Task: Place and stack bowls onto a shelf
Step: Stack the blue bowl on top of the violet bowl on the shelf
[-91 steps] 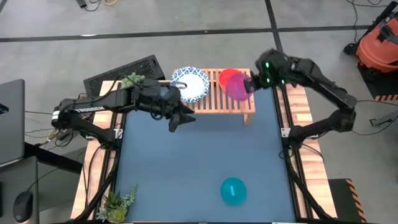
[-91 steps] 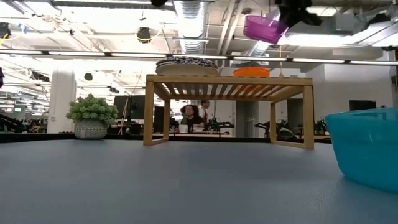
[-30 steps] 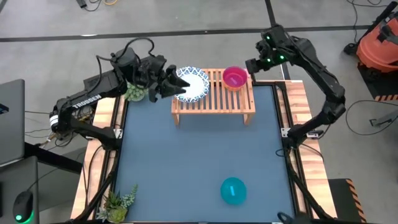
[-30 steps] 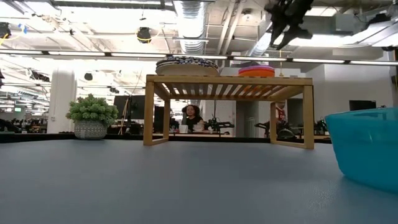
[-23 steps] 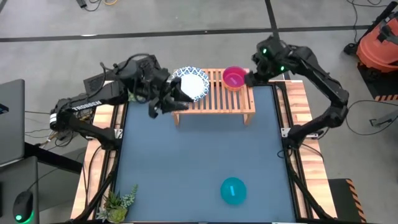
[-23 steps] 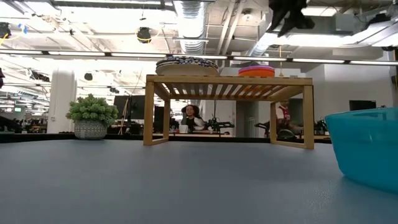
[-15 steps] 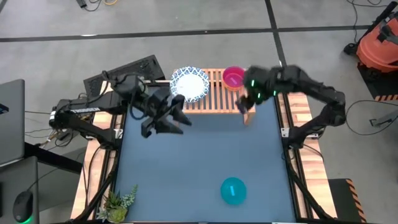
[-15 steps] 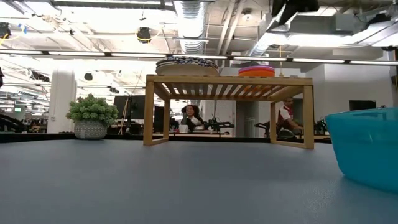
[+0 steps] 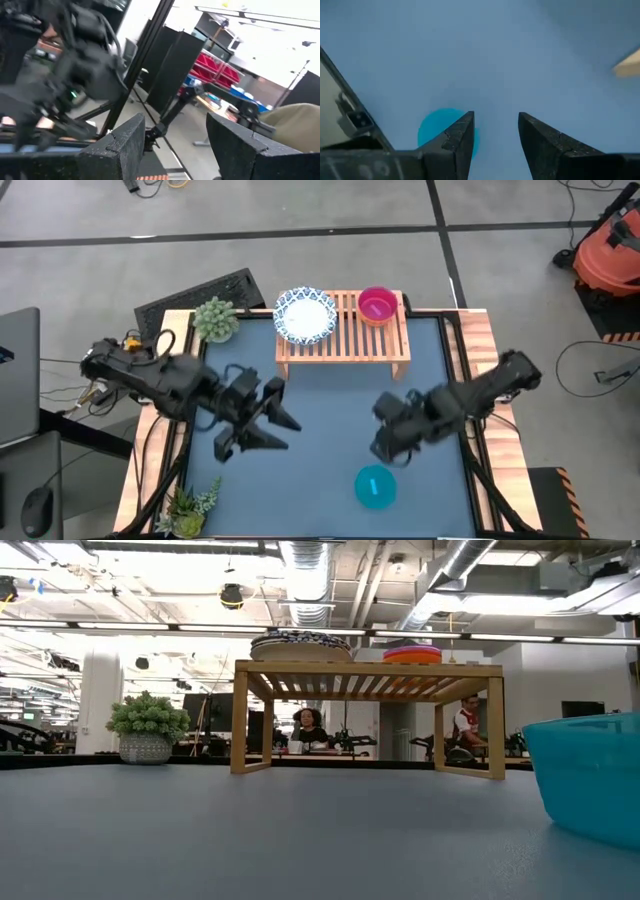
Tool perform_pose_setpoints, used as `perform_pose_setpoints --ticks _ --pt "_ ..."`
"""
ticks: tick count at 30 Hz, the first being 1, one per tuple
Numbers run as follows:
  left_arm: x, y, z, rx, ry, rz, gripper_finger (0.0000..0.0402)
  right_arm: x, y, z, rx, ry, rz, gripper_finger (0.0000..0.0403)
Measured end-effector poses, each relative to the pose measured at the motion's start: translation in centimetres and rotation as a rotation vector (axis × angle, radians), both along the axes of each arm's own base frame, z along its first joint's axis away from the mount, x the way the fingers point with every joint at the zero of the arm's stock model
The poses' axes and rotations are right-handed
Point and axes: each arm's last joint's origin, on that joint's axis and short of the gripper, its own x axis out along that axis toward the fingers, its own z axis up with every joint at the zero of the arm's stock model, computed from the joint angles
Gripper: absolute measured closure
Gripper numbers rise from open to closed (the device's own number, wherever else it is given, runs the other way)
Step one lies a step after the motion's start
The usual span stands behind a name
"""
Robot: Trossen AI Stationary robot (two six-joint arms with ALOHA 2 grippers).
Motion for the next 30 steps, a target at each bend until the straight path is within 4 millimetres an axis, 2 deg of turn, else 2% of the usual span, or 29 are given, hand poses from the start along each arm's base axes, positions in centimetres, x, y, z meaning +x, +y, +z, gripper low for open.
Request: perform_pose_setpoints --ticks 4,7,10,14,17,23,26,30 --pt "-0.4 -2.5 -0.5 0.045 0.006 0.067 0.0205 0.4 3.8 -2.5 -0.015 0.060 0.015 0.0225" --pt "-0.2 -3.7 -0.9 0.029 0.016 0.099 0.0205 0.7 6.1 -4.5 -0.020 0.113 0.000 0.0225" --pt "-0.2 -4.6 -1.3 0.005 0.044 0.077 0.0205 0.7 7.6 -6.2 -0.041 0.166 -0.038 0.0225" --pt "0.3 -5.8 -2.1 0.023 0.068 0.046 0.0205 0.8 8.5 -8.0 -0.082 0.225 -0.127 0.0225" --pt "0.6 -6.4 -2.6 0.007 0.096 0.020 0.0205 0.8 9.2 -8.4 -0.053 0.197 -0.189 0.0225" --pt "0.9 -8.2 -3.8 0.009 0.138 -0.051 0.0205 1.2 11.7 -8.4 0.076 0.076 -0.098 0.0225" --pt "0.9 -8.9 -3.9 -0.007 0.133 -0.075 0.0205 0.9 11.6 -8.0 0.080 0.079 -0.090 0.0225" --pt "1.0 -9.1 -3.7 -0.033 0.103 -0.079 0.0205 -0.4 10.4 -6.0 0.072 0.060 -0.096 0.0225"
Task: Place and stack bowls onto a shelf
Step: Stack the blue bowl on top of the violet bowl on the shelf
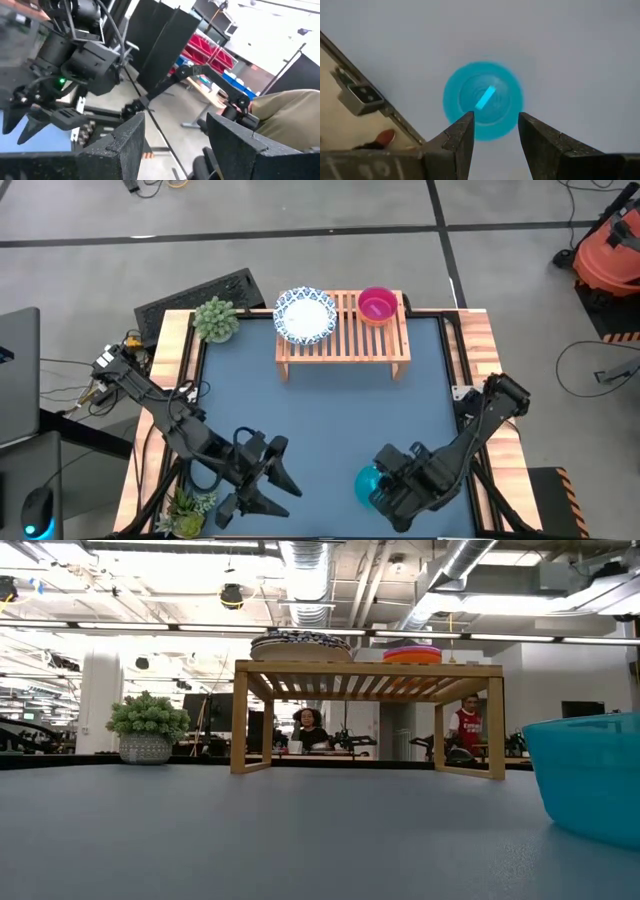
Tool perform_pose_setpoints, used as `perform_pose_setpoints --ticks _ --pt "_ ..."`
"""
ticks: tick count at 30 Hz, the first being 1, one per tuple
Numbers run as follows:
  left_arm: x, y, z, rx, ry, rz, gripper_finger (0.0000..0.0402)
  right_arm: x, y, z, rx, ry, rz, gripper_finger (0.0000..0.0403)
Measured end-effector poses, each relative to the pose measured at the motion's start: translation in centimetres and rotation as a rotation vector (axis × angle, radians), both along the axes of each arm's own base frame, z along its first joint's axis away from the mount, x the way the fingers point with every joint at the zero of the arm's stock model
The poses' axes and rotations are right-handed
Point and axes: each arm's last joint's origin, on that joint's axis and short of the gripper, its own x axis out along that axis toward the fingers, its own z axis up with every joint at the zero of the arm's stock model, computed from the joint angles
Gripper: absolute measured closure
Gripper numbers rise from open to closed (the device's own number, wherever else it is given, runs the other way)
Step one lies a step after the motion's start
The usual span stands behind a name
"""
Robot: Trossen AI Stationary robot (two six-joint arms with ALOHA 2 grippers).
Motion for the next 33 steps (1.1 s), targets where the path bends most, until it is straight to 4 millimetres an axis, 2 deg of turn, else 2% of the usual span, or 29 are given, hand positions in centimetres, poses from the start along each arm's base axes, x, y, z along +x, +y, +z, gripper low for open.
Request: perform_pose_setpoints --ticks 3,7,14,17,22,26,29,33 --pt "0.0 0.1 0.1 0.025 -0.027 0.035 0.0205 -0.7 -0.1 0.9 -0.018 -0.054 0.000 0.0225" --pt "0.1 0.4 0.4 0.053 -0.068 0.142 0.0205 -1.2 0.6 0.8 -0.039 -0.062 0.070 0.0225" --pt "0.7 1.7 1.1 0.042 -0.136 0.301 0.0205 -2.5 1.0 -2.3 -0.068 -0.032 0.119 0.0225" --pt "1.1 2.4 1.4 0.031 -0.154 0.329 0.0205 -4.3 -0.5 -3.0 -0.056 -0.039 0.087 0.0225" --pt "2.0 4.1 1.4 0.027 -0.148 0.422 0.0205 -8.2 -4.3 -4.2 -0.009 -0.078 0.096 0.0225" --pt "2.6 5.5 1.4 -0.026 -0.128 0.490 0.0205 -10.3 -7.0 -5.6 0.110 -0.136 0.098 0.0224" --pt "3.0 6.2 1.4 -0.082 -0.114 0.503 0.0205 -10.9 -7.7 -7.3 0.191 -0.216 0.089 0.0215" --pt "3.1 6.5 1.4 -0.131 -0.103 0.504 0.0205 -10.8 -7.7 -10.0 0.243 -0.267 0.089 0.0191"
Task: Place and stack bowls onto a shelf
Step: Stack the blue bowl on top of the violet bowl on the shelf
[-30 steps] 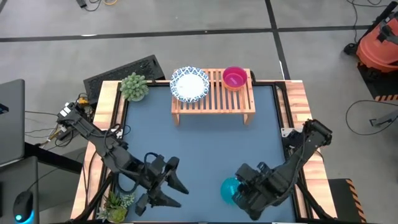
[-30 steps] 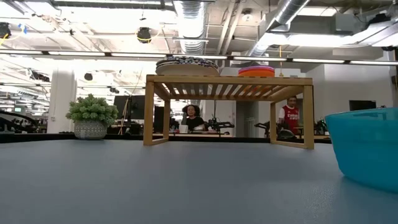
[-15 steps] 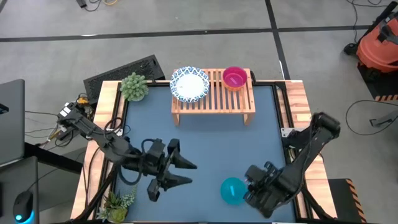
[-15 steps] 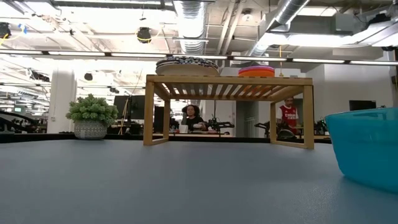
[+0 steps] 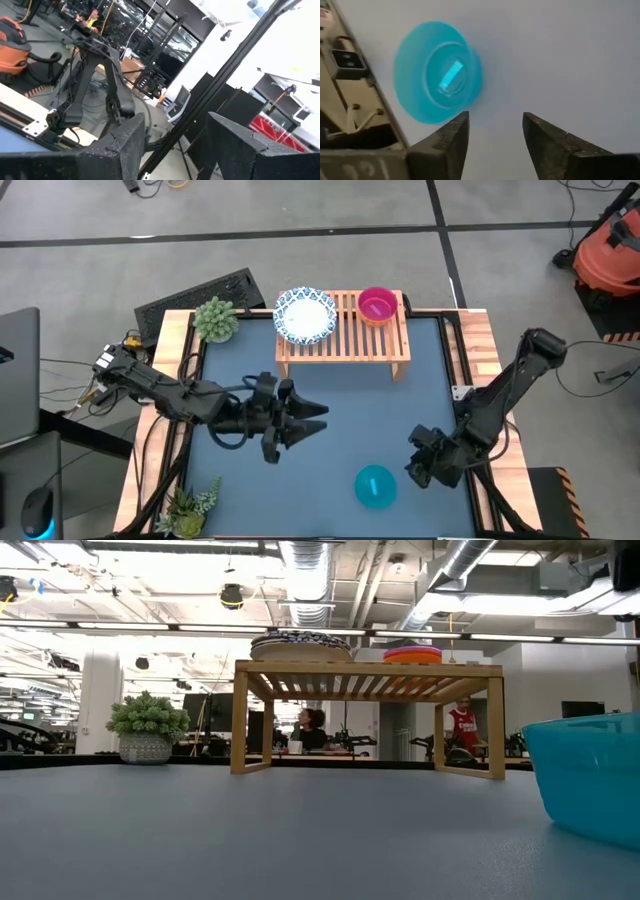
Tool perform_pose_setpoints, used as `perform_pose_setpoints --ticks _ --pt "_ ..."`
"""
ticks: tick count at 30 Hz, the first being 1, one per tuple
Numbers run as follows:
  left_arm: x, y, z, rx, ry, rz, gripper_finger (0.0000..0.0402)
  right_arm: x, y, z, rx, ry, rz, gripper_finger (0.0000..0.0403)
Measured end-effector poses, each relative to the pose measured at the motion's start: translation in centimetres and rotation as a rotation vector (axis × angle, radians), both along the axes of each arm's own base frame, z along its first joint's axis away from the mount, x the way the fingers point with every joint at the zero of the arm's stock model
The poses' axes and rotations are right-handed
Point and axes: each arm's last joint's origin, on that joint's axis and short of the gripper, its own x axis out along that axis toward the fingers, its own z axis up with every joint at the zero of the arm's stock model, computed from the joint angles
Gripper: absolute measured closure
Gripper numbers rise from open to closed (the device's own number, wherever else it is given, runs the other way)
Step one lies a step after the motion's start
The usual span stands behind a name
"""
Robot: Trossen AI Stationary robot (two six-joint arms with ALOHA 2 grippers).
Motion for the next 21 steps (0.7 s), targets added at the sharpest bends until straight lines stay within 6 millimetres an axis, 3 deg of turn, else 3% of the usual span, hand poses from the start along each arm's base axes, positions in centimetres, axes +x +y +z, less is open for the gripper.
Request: perform_pose_setpoints --ticks 12,21 --pt "0.0 0.0 0.0 -0.021 0.000 0.023 0.0205 2.8 1.5 -3.9 -0.030 0.025 0.025 0.0168" --pt "0.1 0.0 -0.2 -0.014 0.014 0.020 0.0205 3.5 2.1 -5.6 -0.008 0.075 0.015 0.0168"
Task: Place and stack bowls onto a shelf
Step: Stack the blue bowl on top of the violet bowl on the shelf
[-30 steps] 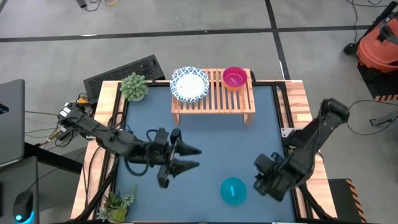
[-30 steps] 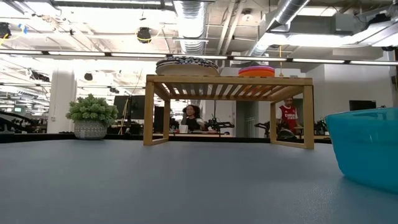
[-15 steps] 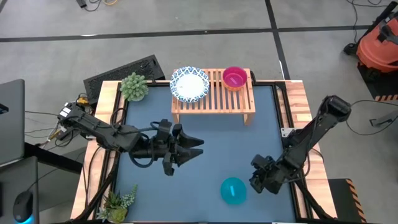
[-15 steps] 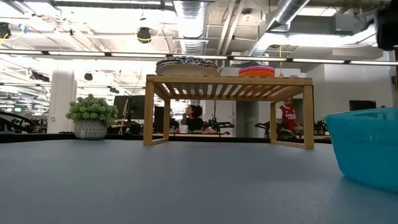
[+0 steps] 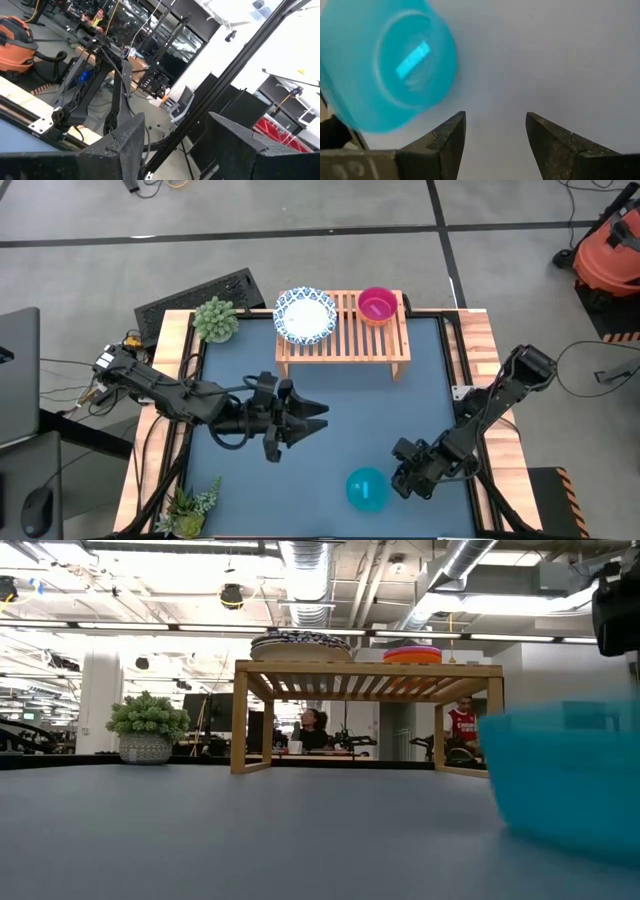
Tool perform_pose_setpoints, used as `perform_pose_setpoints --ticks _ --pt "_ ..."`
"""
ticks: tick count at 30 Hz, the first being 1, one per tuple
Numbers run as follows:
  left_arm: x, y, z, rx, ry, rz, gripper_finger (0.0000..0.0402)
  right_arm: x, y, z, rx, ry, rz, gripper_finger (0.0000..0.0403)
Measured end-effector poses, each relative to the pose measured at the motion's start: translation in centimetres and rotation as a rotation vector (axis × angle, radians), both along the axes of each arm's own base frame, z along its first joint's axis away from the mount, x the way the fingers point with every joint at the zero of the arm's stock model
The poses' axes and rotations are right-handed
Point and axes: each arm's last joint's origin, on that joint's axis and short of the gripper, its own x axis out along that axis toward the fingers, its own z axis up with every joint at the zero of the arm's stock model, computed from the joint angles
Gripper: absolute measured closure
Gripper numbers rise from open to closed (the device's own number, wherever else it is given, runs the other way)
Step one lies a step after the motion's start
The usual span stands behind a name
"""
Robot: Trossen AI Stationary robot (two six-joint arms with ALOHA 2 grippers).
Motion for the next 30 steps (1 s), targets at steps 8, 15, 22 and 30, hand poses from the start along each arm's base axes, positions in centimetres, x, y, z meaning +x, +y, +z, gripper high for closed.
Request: perform_pose_setpoints --ticks 8,15,22,30 --pt "0.1 -0.1 -0.5 0.026 0.052 -0.005 0.0205 -0.2 -0.3 1.8 0.095 -0.045 -0.068 0.0168" --pt "0.1 -0.2 -0.6 0.048 0.053 -0.028 0.0205 1.8 -0.6 1.3 0.131 -0.109 -0.119 0.0168" --pt "0.1 -0.5 -0.6 0.069 0.044 -0.124 0.0205 3.7 -0.6 0.1 0.136 -0.084 -0.147 0.0168" --pt "0.1 -0.8 -0.6 0.093 0.041 -0.243 0.0205 6.6 0.1 -1.1 0.117 0.040 -0.140 0.0223"
